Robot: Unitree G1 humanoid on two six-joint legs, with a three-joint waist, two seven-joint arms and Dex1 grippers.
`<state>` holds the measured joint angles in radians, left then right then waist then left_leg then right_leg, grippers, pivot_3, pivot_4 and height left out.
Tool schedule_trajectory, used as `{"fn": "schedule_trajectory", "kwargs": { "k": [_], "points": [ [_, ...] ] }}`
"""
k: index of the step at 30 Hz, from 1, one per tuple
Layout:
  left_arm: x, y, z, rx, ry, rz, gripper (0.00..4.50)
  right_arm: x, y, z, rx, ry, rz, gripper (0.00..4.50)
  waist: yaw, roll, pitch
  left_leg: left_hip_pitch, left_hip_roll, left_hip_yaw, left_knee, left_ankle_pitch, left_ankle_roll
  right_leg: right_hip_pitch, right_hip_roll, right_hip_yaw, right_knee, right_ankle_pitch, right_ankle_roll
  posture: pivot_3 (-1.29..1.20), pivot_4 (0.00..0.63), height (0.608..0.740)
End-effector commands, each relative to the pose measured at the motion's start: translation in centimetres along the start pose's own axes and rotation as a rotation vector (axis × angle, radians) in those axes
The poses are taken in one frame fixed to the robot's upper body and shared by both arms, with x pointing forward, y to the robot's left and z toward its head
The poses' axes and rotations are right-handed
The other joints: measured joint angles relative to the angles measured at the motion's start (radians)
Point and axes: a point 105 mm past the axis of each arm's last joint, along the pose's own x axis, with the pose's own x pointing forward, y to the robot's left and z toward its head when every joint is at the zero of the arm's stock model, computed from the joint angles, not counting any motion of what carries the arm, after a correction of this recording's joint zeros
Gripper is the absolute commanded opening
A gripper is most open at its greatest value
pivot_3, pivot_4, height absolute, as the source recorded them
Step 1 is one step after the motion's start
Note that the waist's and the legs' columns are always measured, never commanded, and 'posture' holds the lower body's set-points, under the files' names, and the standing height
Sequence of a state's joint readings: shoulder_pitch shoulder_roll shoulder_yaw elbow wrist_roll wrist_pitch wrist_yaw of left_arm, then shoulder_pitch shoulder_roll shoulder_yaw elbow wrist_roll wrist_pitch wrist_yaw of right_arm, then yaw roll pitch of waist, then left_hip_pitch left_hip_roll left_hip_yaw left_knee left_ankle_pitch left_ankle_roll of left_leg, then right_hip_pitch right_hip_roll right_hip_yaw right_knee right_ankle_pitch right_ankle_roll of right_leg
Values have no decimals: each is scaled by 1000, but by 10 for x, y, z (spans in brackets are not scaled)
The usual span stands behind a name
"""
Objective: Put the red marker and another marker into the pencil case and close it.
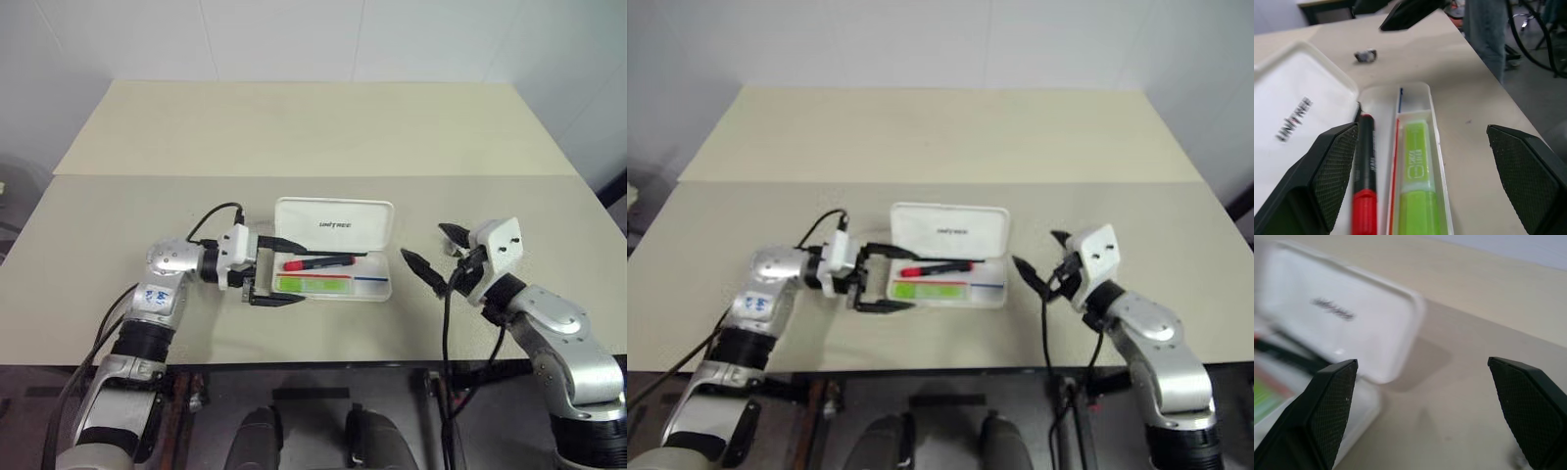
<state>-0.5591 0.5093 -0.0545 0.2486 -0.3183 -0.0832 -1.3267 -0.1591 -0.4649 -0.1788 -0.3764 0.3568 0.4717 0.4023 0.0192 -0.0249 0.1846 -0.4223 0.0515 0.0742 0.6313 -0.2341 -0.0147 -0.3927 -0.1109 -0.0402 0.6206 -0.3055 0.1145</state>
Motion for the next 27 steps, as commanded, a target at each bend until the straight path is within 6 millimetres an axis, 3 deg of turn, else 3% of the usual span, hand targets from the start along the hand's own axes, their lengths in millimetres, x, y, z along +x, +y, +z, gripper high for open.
{"fn": "schedule_trajectory", "kwargs": {
  "k": [1, 7, 16, 19, 27],
  "points": [
    [-15, 0, 16, 29, -15, 56, 4483, 0, -28, 5, 10, -46, -207, 4500, -3, 0, 0, 0, 0, 0, 0, 0, 0, 0, 0, 0, 0, 0, 0, 0, 150, 740],
    [-35, 0, 23, 15, -1, 122, 4483, 13, -48, -27, 57, 19, -317, 4500, -13, 0, 0, 0, 0, 0, -1, 0, 0, 0, 0, 0, 0, 0, 0, 0, 150, 740],
    [-45, 3, 31, 41, 31, 144, 4483, 41, -70, -58, 120, 123, -330, 4500, -35, 1, 1, 1, 1, 0, -2, 1, 0, -1, 1, 0, 1, 0, 0, 0, 150, 740],
    [-45, 1, 34, 46, 29, 144, 4500, 51, -67, -62, 182, 137, -312, 3604, -44, 1, 1, 1, 1, 0, -2, 1, 0, -1, 1, 0, 1, 0, 0, 0, 150, 740],
    [-48, 2, 35, 54, 38, 164, 4500, 59, -55, -52, 115, 129, -243, 577, -47, 1, 1, 1, 1, 1, -2, 1, -1, -1, 1, 1, 1, 0, 0, 0, 150, 740]
  ]
}}
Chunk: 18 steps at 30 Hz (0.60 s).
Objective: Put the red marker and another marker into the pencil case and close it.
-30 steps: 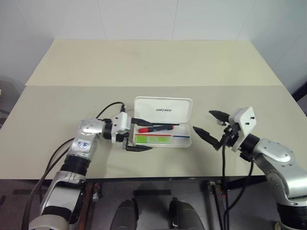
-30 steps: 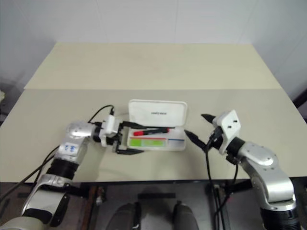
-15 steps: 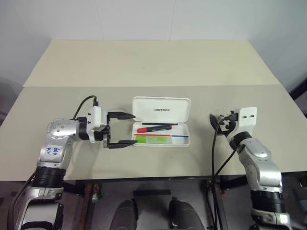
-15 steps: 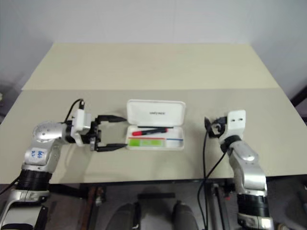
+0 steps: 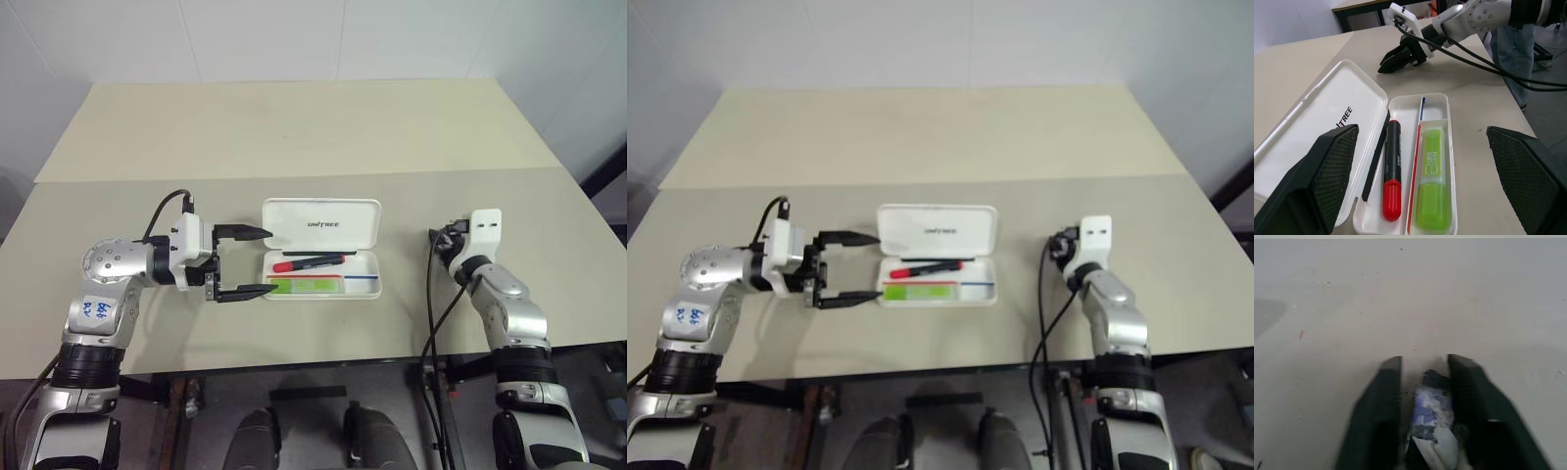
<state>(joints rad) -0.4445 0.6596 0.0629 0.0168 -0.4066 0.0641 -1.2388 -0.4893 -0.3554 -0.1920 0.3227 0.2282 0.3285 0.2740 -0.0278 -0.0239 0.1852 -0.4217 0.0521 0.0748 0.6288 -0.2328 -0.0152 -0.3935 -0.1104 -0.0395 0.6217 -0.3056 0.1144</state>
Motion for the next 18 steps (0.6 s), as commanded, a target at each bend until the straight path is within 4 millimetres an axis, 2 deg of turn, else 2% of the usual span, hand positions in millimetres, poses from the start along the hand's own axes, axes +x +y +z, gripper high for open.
{"fn": "schedule_trajectory", "kwargs": {
  "k": [1, 11, 14, 16, 18],
  "points": [
    [-7, 4, 11, 41, -15, 27, 4500, -2, 5, 16, -63, -46, 36, 385, 0, 0, 0, 0, 0, 0, 0, 0, 0, 0, 0, 0, 0, 0, 0, 0, 150, 740],
    [-1, 5, 9, 39, -27, 14, 4500, -10, 27, 44, -205, -154, 211, 387, 0, 0, 0, 0, 0, 0, 0, 0, 0, 0, 0, 0, 0, 0, 0, 0, 150, 740],
    [1, 4, 9, 38, -33, 5, 4500, -23, 52, 54, -249, -204, 393, 387, 2, 0, 0, 0, 0, 0, 0, 0, 0, 0, 0, 0, 0, 0, 0, 0, 150, 740],
    [2, 3, 8, 36, -33, -1, 4500, -40, 71, 52, -273, -203, 576, 387, 2, 0, 0, 0, 0, 0, 0, 0, 0, 0, 0, 0, 0, 0, 0, 0, 150, 740],
    [1, 3, 7, 34, -31, -5, 4500, -54, 82, 48, -288, -189, 708, 387, 3, 0, 0, 0, 0, 0, 0, 0, 0, 0, 0, 0, -1, 0, 0, 0, 150, 740]
  ]
}}
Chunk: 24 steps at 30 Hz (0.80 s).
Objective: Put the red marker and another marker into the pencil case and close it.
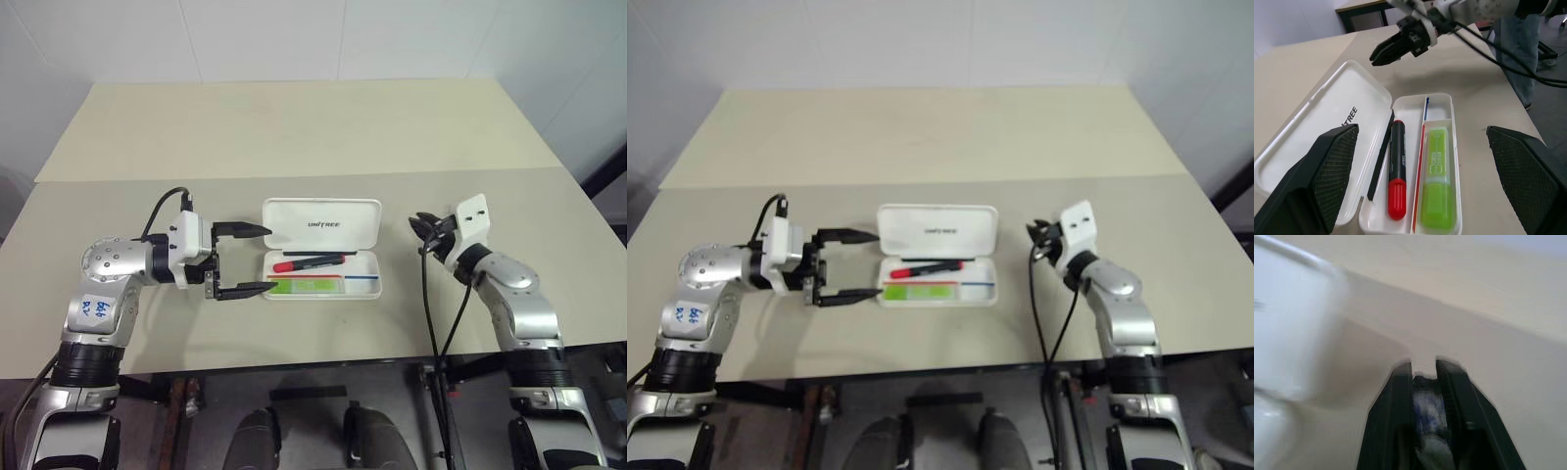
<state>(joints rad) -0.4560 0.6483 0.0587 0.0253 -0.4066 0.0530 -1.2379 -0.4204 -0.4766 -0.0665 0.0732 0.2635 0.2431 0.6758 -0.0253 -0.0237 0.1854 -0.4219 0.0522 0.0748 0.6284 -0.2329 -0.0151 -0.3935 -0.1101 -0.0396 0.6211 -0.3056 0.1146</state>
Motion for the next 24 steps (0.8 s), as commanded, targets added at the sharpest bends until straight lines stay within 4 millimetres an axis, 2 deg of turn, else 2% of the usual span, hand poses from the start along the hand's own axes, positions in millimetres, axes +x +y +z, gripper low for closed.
{"fn": "schedule_trajectory", "kwargs": {
  "k": [1, 6, 13, 19, 24],
  "points": [
    [-2, 1, 5, 23, -15, -7, 4500, -12, 30, 16, -30, -57, 237, 387, 1, 0, 0, 0, 0, 0, 0, 0, 0, 0, 0, 0, 0, 0, 0, 0, 150, 740],
    [-3, -2, 1, 15, -5, -32, 4500, -23, 69, 20, -18, -79, 546, 387, 0, 0, 0, 0, 0, 0, 1, 0, 0, 0, 0, 0, 1, 0, 1, 0, 150, 740],
    [3, -9, 0, 7, -13, -57, 4500, -6, 91, 20, -86, -94, 702, 387, -1, 0, 0, 1, 0, 0, 2, 0, -1, 0, 0, 0, 2, 0, 1, 0, 150, 740],
    [5, -12, 0, 3, -17, -60, 4500, 4, 98, 21, -131, -106, 767, 387, 2, 0, 0, 0, 0, 0, 1, 0, -1, 0, 0, 0, 0, 0, 1, 0, 150, 740],
    [5, -14, 0, -1, -18, -49, 4500, 7, 89, 8, -128, -57, 787, 387, 1, 0, 0, 0, 0, 0, 2, 0, 0, 0, 0, 0, 1, 0, 1, 0, 150, 740]
  ]
}}
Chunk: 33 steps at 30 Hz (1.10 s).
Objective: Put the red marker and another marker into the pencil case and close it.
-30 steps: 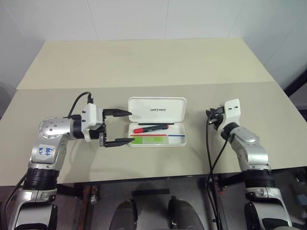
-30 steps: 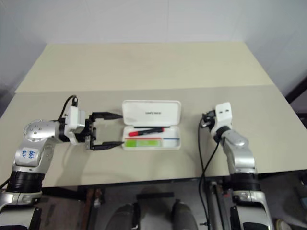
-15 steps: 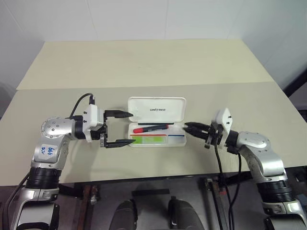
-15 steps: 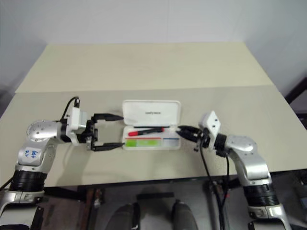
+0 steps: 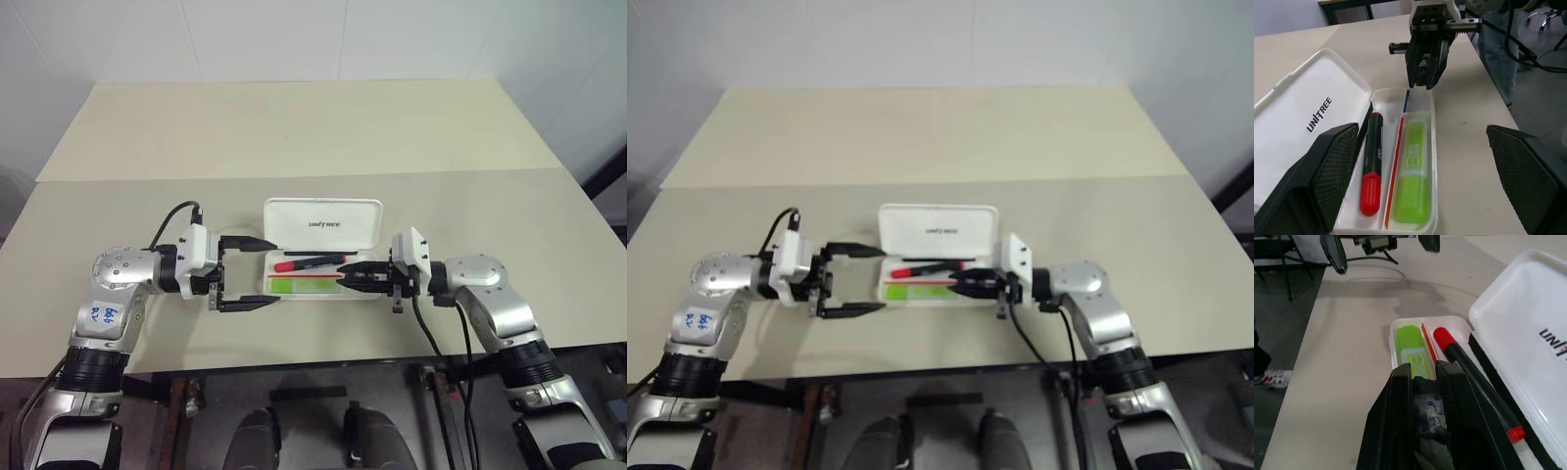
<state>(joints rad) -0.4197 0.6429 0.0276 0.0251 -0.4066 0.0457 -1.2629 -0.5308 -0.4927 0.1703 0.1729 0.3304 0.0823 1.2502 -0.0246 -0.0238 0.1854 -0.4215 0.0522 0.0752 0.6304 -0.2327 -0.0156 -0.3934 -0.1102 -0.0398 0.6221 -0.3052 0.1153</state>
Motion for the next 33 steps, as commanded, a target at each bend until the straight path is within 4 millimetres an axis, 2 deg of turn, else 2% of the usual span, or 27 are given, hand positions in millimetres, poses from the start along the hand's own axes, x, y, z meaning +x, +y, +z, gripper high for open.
{"fn": "schedule_trajectory", "kwargs": {
  "k": [1, 6, 9, 20, 21, 28, 33],
  "points": [
    [0, -1, 11, 40, -23, 6, 4500, -7, -5, -2, -21, 12, 3, 387, 0, 0, 0, 0, 0, 0, 0, 0, 0, 0, 0, 0, 0, 0, 0, 0, 150, 740],
    [0, -2, 11, 38, -23, 15, 4500, -15, -15, -10, -10, 43, -25, 387, -1, 0, 0, 0, 0, 0, 0, 0, 0, 0, 0, 0, 0, 0, 0, 0, 150, 740],
    [1, 0, 12, 40, -27, 20, 4500, -12, -15, -13, 33, 25, -29, 387, -2, 0, 0, 0, 0, 0, 0, 0, 0, 0, 0, 0, 0, 0, 0, 0, 150, 740],
    [2, 2, 13, 47, -29, 23, 4500, -1, -13, 1, 29, -47, -31, 4341, -2, 0, 0, 0, 0, 0, 0, 0, -1, 0, 0, 0, 0, 0, 0, 0, 150, 740],
    [2, 2, 13, 47, -29, 23, 4500, -1, -13, 2, 28, -49, -33, 4465, -2, 0, 0, 0, 0, 0, 0, 0, -1, 0, 0, 0, 0, 0, 0, 0, 150, 740],
    [0, 5, 12, 50, -24, 37, 4500, -16, -17, 17, -13, -58, -70, 4465, -1, 0, 0, 0, 0, 0, 0, 0, -1, 0, 0, 0, 0, 0, 0, 0, 150, 740],
    [-7, 6, 10, 42, -27, 54, 4500, -43, -11, 28, -48, -42, -103, 4465, 3, 0, 0, 0, 0, 0, -1, 0, 0, 0, 0, 0, 0, 0, 0, 0, 150, 740]
  ]
}}
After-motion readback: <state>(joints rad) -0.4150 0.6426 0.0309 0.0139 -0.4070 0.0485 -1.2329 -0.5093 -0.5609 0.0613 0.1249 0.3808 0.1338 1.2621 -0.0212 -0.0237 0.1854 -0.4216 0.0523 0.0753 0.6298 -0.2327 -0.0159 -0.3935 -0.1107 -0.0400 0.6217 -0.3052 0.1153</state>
